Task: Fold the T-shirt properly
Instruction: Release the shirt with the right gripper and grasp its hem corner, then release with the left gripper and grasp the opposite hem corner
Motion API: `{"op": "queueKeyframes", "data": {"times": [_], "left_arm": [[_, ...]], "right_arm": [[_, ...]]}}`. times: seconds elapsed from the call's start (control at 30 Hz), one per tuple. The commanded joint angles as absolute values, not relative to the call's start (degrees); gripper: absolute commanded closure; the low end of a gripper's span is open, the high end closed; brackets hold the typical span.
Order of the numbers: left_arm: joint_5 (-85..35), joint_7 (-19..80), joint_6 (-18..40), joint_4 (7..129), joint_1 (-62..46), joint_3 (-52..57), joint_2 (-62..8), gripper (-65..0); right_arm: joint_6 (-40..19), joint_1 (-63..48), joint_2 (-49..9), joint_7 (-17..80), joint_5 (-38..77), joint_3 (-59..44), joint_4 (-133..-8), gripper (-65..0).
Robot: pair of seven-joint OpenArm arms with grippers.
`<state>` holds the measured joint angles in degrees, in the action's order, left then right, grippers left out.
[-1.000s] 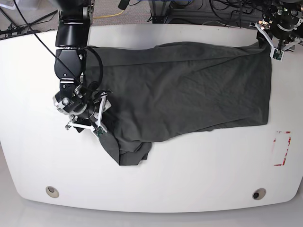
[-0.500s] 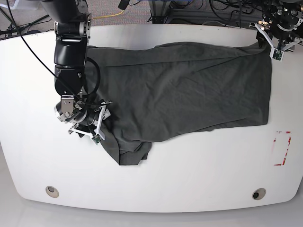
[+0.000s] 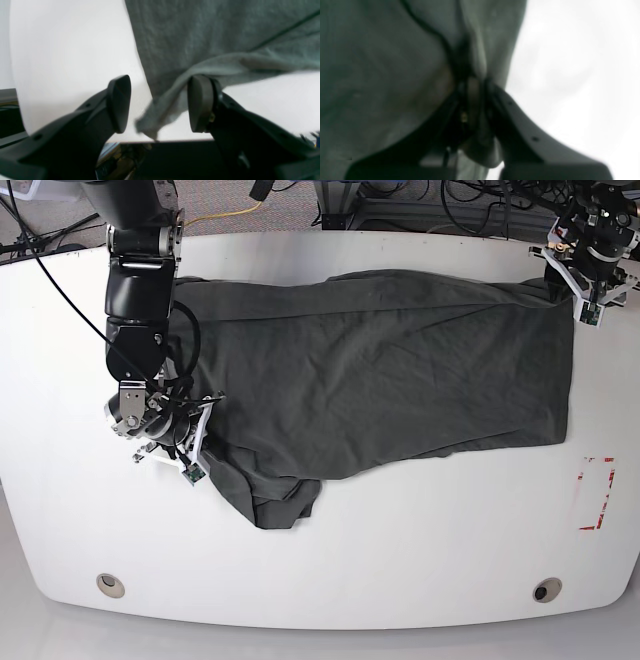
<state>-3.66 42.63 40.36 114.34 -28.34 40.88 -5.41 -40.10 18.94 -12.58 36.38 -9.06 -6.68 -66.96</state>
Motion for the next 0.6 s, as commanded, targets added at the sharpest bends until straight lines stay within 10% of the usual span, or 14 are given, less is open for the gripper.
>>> {"op": "queueKeyframes", "data": {"times": [0.0,0.57], "left_arm": [[-4.35,43.65,40.00,115.30,-27.03,41.27,-6.11,-33.9],[-5.67,52.26,40.00,114.51,-12.44,47.69,-7.34,-33.9]], "right_arm": [[-40.00,20.53,-13.14,35.38,-8.66,-8.04,-68.35,0.0],[-40.00,20.44,-12.88,35.30,-8.66,-12.53,-69.85,0.0]]}}
